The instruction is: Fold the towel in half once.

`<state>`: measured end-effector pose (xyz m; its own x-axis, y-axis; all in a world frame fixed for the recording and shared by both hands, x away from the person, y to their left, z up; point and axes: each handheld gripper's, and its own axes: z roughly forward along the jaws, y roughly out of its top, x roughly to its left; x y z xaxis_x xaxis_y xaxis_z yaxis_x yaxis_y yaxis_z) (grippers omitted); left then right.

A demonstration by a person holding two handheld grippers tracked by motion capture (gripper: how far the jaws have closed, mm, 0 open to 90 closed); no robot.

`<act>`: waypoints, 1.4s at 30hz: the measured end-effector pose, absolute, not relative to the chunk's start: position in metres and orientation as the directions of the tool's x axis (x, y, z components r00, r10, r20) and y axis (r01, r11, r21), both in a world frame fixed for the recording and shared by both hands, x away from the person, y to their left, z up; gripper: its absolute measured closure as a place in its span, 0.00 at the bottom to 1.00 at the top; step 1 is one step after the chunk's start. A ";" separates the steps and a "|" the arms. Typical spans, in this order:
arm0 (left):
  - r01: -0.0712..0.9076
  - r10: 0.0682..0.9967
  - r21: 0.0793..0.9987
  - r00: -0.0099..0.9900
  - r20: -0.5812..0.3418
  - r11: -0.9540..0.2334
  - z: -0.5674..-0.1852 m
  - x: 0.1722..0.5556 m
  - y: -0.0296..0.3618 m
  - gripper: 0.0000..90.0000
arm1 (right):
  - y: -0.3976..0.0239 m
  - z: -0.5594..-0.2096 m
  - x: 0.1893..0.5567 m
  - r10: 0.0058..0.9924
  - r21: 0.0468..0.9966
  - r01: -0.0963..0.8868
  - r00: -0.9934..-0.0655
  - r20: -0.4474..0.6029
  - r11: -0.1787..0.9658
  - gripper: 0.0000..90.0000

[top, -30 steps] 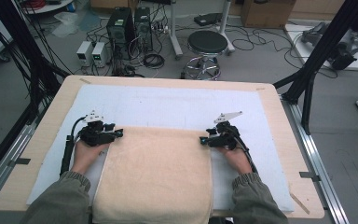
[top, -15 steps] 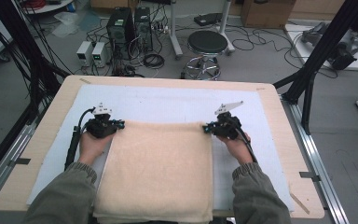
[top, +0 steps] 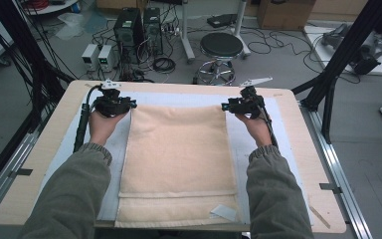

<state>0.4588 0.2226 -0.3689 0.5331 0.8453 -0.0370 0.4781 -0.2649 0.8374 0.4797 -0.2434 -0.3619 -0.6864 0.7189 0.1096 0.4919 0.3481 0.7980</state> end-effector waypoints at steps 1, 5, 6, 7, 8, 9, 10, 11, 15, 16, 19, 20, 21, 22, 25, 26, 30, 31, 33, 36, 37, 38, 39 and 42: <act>0.470 0.842 0.843 0.538 -0.040 -0.260 -0.371 0.455 0.224 0.72 | -0.246 -0.363 0.476 0.718 0.796 0.494 -0.687 0.111 0.350 0.54; 0.446 0.815 0.857 0.577 -0.056 -0.257 -0.376 0.438 0.228 0.66 | -0.253 -0.367 0.459 0.696 0.803 0.501 -0.701 0.158 0.322 0.40; 0.437 0.805 0.863 0.589 -0.062 -0.254 -0.378 0.431 0.229 0.65 | -0.253 -0.368 0.454 0.688 0.802 0.502 -0.707 0.165 0.323 0.37; 0.433 0.801 0.866 0.595 -0.066 -0.251 -0.379 0.427 0.229 0.63 | -0.253 -0.368 0.447 0.672 0.801 0.506 -0.717 0.184 0.319 0.35; 0.422 0.793 0.870 0.606 -0.060 -0.257 -0.380 0.420 0.229 0.62 | -0.253 -0.368 0.442 0.665 0.804 0.507 -0.721 0.196 0.313 0.34; 0.413 0.788 0.875 0.612 -0.060 -0.254 -0.380 0.416 0.230 0.61 | -0.253 -0.368 0.434 0.655 0.807 0.495 -0.732 0.188 0.322 0.34; 0.416 0.779 0.874 0.622 -0.073 -0.250 -0.380 0.411 0.230 0.60 | -0.253 -0.368 0.430 0.652 0.810 0.488 -0.736 0.181 0.326 0.34; 0.422 0.770 0.866 0.634 -0.071 -0.268 -0.379 0.408 0.229 0.59 | -0.253 -0.368 0.423 0.646 0.814 0.477 -0.744 0.174 0.331 0.34; 0.361 0.752 0.898 0.657 -0.055 -0.250 -0.376 0.383 0.233 0.56 | -0.251 -0.368 0.398 0.623 0.817 0.434 -0.773 0.120 0.381 0.32; 0.354 0.745 0.901 0.665 -0.053 -0.252 -0.377 0.377 0.234 0.55 | -0.251 -0.368 0.392 0.619 0.818 0.425 -0.778 0.110 0.389 0.30; 0.336 0.733 0.905 0.679 -0.041 -0.261 -0.379 0.360 0.238 0.53 | -0.253 -0.370 0.376 0.612 0.824 0.409 -0.784 0.099 0.391 0.26; 0.326 0.728 0.907 0.684 -0.033 -0.265 -0.380 0.354 0.240 0.52 | -0.254 -0.371 0.371 0.609 0.824 0.407 -0.787 0.098 0.394 0.26; 0.325 0.726 0.906 0.687 -0.030 -0.270 -0.381 0.348 0.241 0.52 | -0.254 -0.373 0.366 0.606 0.821 0.408 -0.790 0.098 0.400 0.25; 0.329 0.721 0.901 0.692 -0.026 -0.283 -0.382 0.343 0.242 0.50 | -0.254 -0.373 0.361 0.608 0.812 0.414 -0.788 0.093 0.412 0.21; 0.311 0.704 0.902 0.710 -0.011 -0.300 -0.385 0.325 0.244 0.48 | -0.249 -0.370 0.350 0.592 0.792 0.400 -0.803 0.061 0.461 0.20; 0.304 0.699 0.907 0.715 -0.016 -0.291 -0.386 0.319 0.245 0.48 | -0.247 -0.368 0.344 0.587 0.802 0.372 -0.809 0.033 0.468 0.22; 0.285 0.679 0.913 0.734 -0.012 -0.292 -0.394 0.300 0.247 0.46 | -0.250 -0.370 0.326 0.577 0.816 0.322 -0.816 -0.017 0.479 0.24; 0.281 0.673 0.914 0.739 -0.012 -0.292 -0.396 0.297 0.246 0.46 | -0.252 -0.372 0.322 0.579 0.822 0.317 -0.815 -0.020 0.474 0.24; 0.282 0.661 0.913 0.750 -0.018 -0.295 -0.399 0.290 0.244 0.45 | -0.254 -0.377 0.315 0.572 0.837 0.306 -0.820 -0.011 0.455 0.24; 0.275 0.643 0.912 0.766 -0.016 -0.305 -0.402 0.279 0.240 0.44 | -0.254 -0.387 0.304 0.559 0.838 0.302 -0.829 -0.004 0.455 0.24; 0.274 0.635 0.911 0.772 -0.016 -0.309 -0.403 0.276 0.239 0.43 | -0.253 -0.390 0.302 0.553 0.837 0.298 -0.833 -0.006 0.459 0.25; 0.273 0.631 0.909 0.775 -0.014 -0.316 -0.404 0.274 0.237 0.43 | -0.252 -0.392 0.299 0.551 0.835 0.302 -0.835 -0.002 0.460 0.26; 0.277 0.628 0.908 0.778 -0.020 -0.314 -0.406 0.271 0.236 0.41 | -0.252 -0.395 0.297 0.548 0.835 0.299 -0.836 -0.004 0.462 0.27; 0.278 0.609 0.900 0.793 -0.017 -0.337 -0.412 0.263 0.233 0.40 | -0.251 -0.403 0.292 0.539 0.837 0.300 -0.842 0.006 0.458 0.30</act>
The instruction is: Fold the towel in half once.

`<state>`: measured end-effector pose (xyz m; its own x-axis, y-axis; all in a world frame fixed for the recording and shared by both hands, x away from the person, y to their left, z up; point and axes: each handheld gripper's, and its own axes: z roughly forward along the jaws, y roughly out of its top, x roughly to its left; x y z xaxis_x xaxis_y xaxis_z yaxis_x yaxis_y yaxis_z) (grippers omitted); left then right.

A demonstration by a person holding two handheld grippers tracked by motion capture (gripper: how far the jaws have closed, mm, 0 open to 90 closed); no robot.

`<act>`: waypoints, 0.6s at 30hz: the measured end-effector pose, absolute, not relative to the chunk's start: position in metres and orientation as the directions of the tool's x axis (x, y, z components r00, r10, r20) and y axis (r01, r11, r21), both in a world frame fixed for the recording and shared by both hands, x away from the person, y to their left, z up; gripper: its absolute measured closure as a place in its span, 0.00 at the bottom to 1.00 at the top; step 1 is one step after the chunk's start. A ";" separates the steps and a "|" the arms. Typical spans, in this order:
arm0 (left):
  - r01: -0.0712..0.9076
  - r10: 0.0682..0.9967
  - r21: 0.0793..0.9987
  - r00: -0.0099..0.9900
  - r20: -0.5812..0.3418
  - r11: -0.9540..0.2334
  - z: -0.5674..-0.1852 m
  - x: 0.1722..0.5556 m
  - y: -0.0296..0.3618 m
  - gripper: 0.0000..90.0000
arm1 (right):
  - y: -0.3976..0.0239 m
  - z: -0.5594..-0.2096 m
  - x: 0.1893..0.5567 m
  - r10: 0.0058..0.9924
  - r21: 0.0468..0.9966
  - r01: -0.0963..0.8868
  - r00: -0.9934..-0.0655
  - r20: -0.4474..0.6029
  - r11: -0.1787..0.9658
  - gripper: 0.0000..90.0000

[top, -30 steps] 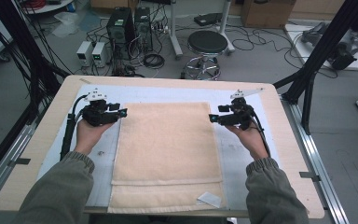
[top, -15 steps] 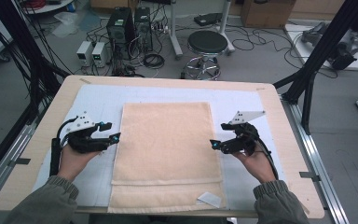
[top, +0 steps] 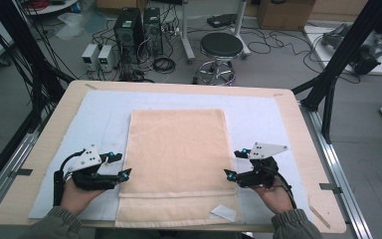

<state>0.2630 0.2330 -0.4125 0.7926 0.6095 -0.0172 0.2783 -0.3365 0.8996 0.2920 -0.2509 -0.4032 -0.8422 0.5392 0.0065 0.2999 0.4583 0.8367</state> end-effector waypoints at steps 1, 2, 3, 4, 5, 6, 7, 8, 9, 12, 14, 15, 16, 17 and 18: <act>0.287 0.606 0.894 0.795 -0.022 -0.345 -0.415 0.261 0.232 0.41 | -0.250 -0.406 0.291 0.533 0.835 0.300 -0.846 0.009 0.462 0.32; 0.293 0.601 0.888 0.799 -0.023 -0.356 -0.417 0.260 0.232 0.41 | -0.249 -0.410 0.289 0.525 0.834 0.297 -0.851 0.010 0.465 0.34; 0.298 0.594 0.884 0.804 -0.029 -0.361 -0.420 0.259 0.232 0.42 | -0.248 -0.413 0.288 0.512 0.829 0.293 -0.859 0.009 0.477 0.36; 0.303 0.578 0.878 0.815 -0.037 -0.371 -0.422 0.259 0.232 0.44 | -0.246 -0.417 0.286 0.505 0.825 0.294 -0.863 0.012 0.482 0.38; 0.315 0.560 0.869 0.827 -0.054 -0.382 -0.425 0.259 0.230 0.48 | -0.244 -0.420 0.285 0.497 0.817 0.298 -0.868 0.016 0.494 0.40; 0.319 0.555 0.863 0.830 -0.055 -0.391 -0.426 0.259 0.230 0.49 | -0.243 -0.424 0.284 0.487 0.809 0.294 -0.873 0.012 0.508 0.42; 0.321 0.541 0.855 0.839 -0.057 -0.408 -0.428 0.259 0.228 0.49 | -0.242 -0.425 0.284 0.483 0.807 0.296 -0.875 0.014 0.511 0.43; 0.322 0.529 0.848 0.847 -0.059 -0.421 -0.431 0.258 0.226 0.51 | -0.241 -0.427 0.283 0.475 0.802 0.295 -0.880 0.015 0.519 0.46; 0.315 0.513 0.839 0.857 -0.050 -0.444 -0.433 0.257 0.224 0.55 | -0.239 -0.429 0.282 0.468 0.796 0.295 -0.884 0.016 0.529 0.48; 0.318 0.490 0.817 0.870 -0.051 -0.481 -0.438 0.255 0.220 0.60 | -0.237 -0.436 0.280 0.447 0.774 0.304 -0.894 0.030 0.556 0.54; 0.323 0.484 0.799 0.874 -0.045 -0.508 -0.442 0.256 0.218 0.64 | -0.236 -0.441 0.279 0.448 0.754 0.312 -0.893 0.027 0.578 0.57; 0.320 0.482 0.796 0.875 -0.041 -0.514 -0.443 0.256 0.217 0.65 | -0.237 -0.442 0.279 0.449 0.756 0.313 -0.893 0.028 0.575 0.59; 0.316 0.484 0.796 0.875 -0.034 -0.516 -0.443 0.255 0.217 0.67 | -0.237 -0.442 0.279 0.449 0.755 0.315 -0.893 0.030 0.575 0.61; 0.312 0.484 0.795 0.875 -0.027 -0.520 -0.443 0.255 0.216 0.69 | -0.237 -0.442 0.280 0.448 0.753 0.316 -0.893 0.032 0.577 0.64; 0.305 0.488 0.792 0.873 -0.009 -0.530 -0.443 0.255 0.215 0.71 | -0.237 -0.443 0.280 0.449 0.752 0.318 -0.893 0.033 0.578 0.67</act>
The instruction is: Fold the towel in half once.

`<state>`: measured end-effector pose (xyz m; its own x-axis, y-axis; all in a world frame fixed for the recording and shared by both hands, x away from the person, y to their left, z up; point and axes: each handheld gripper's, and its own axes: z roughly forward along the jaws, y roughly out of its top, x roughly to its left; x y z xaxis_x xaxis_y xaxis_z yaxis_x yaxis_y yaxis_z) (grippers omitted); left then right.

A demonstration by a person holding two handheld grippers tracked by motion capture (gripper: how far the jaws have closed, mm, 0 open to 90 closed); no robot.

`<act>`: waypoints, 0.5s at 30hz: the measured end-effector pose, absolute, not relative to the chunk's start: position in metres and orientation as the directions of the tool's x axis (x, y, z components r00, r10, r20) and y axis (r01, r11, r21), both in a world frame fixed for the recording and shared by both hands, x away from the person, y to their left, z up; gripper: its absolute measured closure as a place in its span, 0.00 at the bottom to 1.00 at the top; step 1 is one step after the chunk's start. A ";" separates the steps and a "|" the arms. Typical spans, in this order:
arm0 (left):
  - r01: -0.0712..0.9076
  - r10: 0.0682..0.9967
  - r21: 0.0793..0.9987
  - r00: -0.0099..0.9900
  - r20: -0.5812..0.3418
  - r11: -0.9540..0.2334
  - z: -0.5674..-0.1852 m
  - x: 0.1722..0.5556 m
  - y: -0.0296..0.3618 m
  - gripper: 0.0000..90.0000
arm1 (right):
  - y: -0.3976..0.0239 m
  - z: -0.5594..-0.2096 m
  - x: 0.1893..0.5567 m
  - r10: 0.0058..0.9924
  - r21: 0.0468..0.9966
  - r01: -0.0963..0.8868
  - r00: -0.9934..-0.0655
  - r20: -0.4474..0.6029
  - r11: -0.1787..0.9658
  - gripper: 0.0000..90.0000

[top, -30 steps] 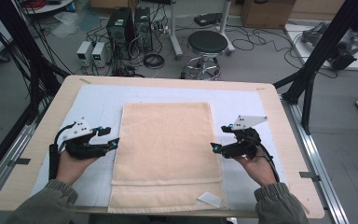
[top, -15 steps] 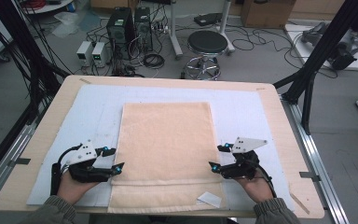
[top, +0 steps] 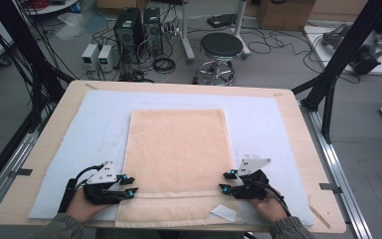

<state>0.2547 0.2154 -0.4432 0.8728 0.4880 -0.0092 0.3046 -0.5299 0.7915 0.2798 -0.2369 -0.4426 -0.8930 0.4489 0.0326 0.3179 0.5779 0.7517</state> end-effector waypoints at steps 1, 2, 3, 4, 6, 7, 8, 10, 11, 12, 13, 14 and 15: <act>0.296 0.484 0.791 0.875 0.000 -0.535 -0.443 0.254 0.214 0.76 | -0.236 -0.443 0.280 0.445 0.752 0.309 -0.895 0.024 0.582 0.70; 0.294 0.483 0.790 0.875 0.003 -0.538 -0.443 0.254 0.213 0.79 | -0.236 -0.442 0.279 0.443 0.750 0.308 -0.896 0.023 0.585 0.74; 0.292 0.483 0.789 0.876 0.007 -0.541 -0.442 0.254 0.213 0.82 | -0.236 -0.442 0.279 0.436 0.752 0.302 -0.900 0.022 0.586 0.77; 0.292 0.480 0.788 0.877 0.006 -0.542 -0.442 0.254 0.212 0.84 | -0.236 -0.442 0.280 0.433 0.752 0.304 -0.901 0.026 0.586 0.80; 0.298 0.482 0.787 0.876 -0.001 -0.540 -0.442 0.255 0.211 0.89 | -0.237 -0.442 0.281 0.434 0.754 0.307 -0.901 0.032 0.581 0.88; 0.303 0.486 0.787 0.874 -0.005 -0.537 -0.441 0.256 0.211 0.91 | -0.237 -0.442 0.282 0.432 0.752 0.313 -0.901 0.042 0.580 0.90; 0.306 0.486 0.788 0.874 -0.009 -0.535 -0.440 0.257 0.212 0.92 | -0.237 -0.442 0.283 0.427 0.754 0.308 -0.904 0.041 0.580 0.91; 0.309 0.488 0.792 0.873 -0.016 -0.526 -0.438 0.257 0.213 0.94 | -0.238 -0.440 0.285 0.421 0.761 0.309 -0.906 0.051 0.571 0.93; 0.313 0.493 0.797 0.870 -0.021 -0.517 -0.437 0.256 0.214 0.94 | -0.239 -0.439 0.286 0.423 0.760 0.318 -0.904 0.063 0.567 0.94; 0.312 0.495 0.802 0.868 -0.024 -0.509 -0.435 0.256 0.215 0.94 | -0.239 -0.438 0.286 0.424 0.766 0.316 -0.904 0.063 0.560 0.94; 0.311 0.497 0.808 0.867 -0.026 -0.500 -0.434 0.255 0.215 0.95 | -0.239 -0.436 0.286 0.418 0.769 0.311 -0.906 0.064 0.558 0.94; 0.310 0.501 0.813 0.865 -0.026 -0.493 -0.432 0.254 0.217 0.95 | -0.239 -0.434 0.286 0.416 0.771 0.311 -0.907 0.065 0.556 0.94; 0.310 0.504 0.819 0.863 -0.029 -0.484 -0.430 0.253 0.218 0.95 | -0.239 -0.432 0.285 0.414 0.776 0.307 -0.908 0.065 0.552 0.94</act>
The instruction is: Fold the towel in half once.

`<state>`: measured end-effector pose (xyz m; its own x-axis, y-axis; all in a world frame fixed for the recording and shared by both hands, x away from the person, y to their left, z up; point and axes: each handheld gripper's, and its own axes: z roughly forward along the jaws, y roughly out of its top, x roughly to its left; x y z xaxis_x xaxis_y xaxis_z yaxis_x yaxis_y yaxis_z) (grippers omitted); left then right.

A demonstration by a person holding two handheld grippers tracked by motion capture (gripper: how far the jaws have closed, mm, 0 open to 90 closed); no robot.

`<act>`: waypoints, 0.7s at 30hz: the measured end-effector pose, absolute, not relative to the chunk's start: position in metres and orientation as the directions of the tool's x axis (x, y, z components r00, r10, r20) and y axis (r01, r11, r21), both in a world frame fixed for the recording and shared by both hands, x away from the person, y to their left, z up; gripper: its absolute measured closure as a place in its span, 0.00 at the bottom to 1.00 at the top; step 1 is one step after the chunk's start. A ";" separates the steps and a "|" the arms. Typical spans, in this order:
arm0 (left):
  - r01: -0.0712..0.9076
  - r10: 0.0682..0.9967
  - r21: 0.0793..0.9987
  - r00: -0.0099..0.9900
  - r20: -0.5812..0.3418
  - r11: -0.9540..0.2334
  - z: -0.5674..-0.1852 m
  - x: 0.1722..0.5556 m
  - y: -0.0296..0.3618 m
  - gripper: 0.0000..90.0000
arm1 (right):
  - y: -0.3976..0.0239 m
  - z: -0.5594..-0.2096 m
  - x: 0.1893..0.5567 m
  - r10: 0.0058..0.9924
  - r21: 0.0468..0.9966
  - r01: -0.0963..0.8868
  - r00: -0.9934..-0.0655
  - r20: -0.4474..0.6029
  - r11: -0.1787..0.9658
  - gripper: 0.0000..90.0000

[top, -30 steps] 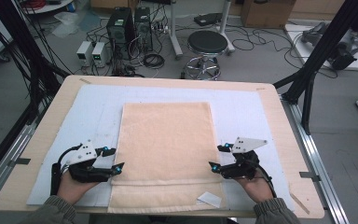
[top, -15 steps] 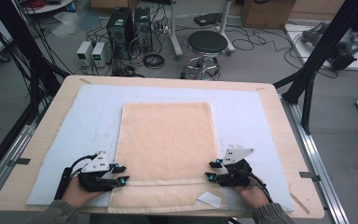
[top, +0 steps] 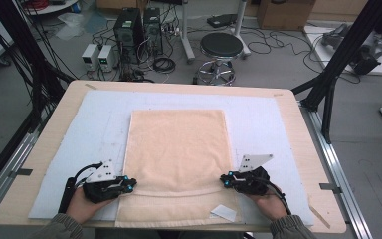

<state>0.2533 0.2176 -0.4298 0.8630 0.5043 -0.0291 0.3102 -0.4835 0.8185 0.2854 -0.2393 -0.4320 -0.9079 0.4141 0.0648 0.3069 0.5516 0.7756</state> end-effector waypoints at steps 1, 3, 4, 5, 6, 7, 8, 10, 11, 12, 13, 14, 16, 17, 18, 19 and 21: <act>0.304 0.504 0.824 0.863 -0.025 -0.479 -0.427 0.252 0.219 0.95 | -0.240 -0.430 0.285 0.413 0.781 0.301 -0.909 0.061 0.548 0.94; 0.296 0.505 0.836 0.863 -0.026 -0.462 -0.421 0.249 0.222 0.95 | -0.242 -0.423 0.284 0.409 0.793 0.298 -0.910 0.068 0.531 0.94; 0.291 0.506 0.843 0.862 -0.026 -0.452 -0.417 0.247 0.223 0.95 | -0.244 -0.419 0.283 0.404 0.803 0.289 -0.912 0.066 0.522 0.94; 0.278 0.502 0.850 0.865 -0.019 -0.447 -0.412 0.246 0.225 0.95 | -0.245 -0.415 0.281 0.402 0.809 0.290 -0.913 0.073 0.511 0.94; 0.272 0.502 0.857 0.865 -0.017 -0.438 -0.407 0.244 0.226 0.95 | -0.246 -0.411 0.280 0.399 0.817 0.280 -0.914 0.067 0.504 0.94; 0.261 0.499 0.864 0.867 -0.013 -0.431 -0.402 0.242 0.227 0.95 | -0.247 -0.406 0.278 0.394 0.820 0.274 -0.917 0.065 0.502 0.95; 0.249 0.497 0.870 0.868 -0.006 -0.425 -0.396 0.239 0.228 0.95 | -0.247 -0.400 0.275 0.384 0.824 0.259 -0.922 0.055 0.503 0.95; 0.229 0.488 0.875 0.873 0.010 -0.427 -0.387 0.234 0.229 0.95 | -0.247 -0.389 0.269 0.369 0.830 0.242 -0.928 0.047 0.502 0.95; 0.223 0.481 0.876 0.877 0.011 -0.428 -0.384 0.230 0.229 0.95 | -0.247 -0.385 0.266 0.363 0.831 0.230 -0.931 0.036 0.507 0.95; 0.222 0.476 0.874 0.879 0.012 -0.432 -0.382 0.226 0.229 0.95 | -0.247 -0.382 0.263 0.356 0.830 0.221 -0.934 0.030 0.512 0.95; 0.214 0.470 0.874 0.882 0.019 -0.436 -0.382 0.221 0.229 0.95 | -0.247 -0.379 0.259 0.349 0.830 0.216 -0.937 0.028 0.514 0.95; 0.210 0.463 0.872 0.886 0.022 -0.443 -0.381 0.216 0.229 0.95 | -0.247 -0.378 0.255 0.341 0.829 0.210 -0.940 0.025 0.518 0.94; 0.214 0.448 0.867 0.894 0.011 -0.449 -0.383 0.206 0.228 0.95 | -0.249 -0.377 0.245 0.329 0.826 0.205 -0.944 0.026 0.524 0.94; 0.214 0.439 0.864 0.899 0.008 -0.455 -0.385 0.201 0.227 0.95 | -0.250 -0.377 0.241 0.321 0.825 0.202 -0.947 0.027 0.528 0.94; 0.215 0.427 0.859 0.904 0.004 -0.465 -0.386 0.196 0.226 0.95 | -0.250 -0.378 0.236 0.319 0.822 0.205 -0.947 0.030 0.531 0.94; 0.218 0.424 0.858 0.906 0.000 -0.465 -0.386 0.193 0.226 0.95 | -0.251 -0.379 0.230 0.309 0.820 0.203 -0.950 0.034 0.535 0.94; 0.214 0.413 0.854 0.911 0.002 -0.475 -0.386 0.184 0.225 0.95 | -0.253 -0.380 0.224 0.303 0.820 0.202 -0.952 0.037 0.536 0.94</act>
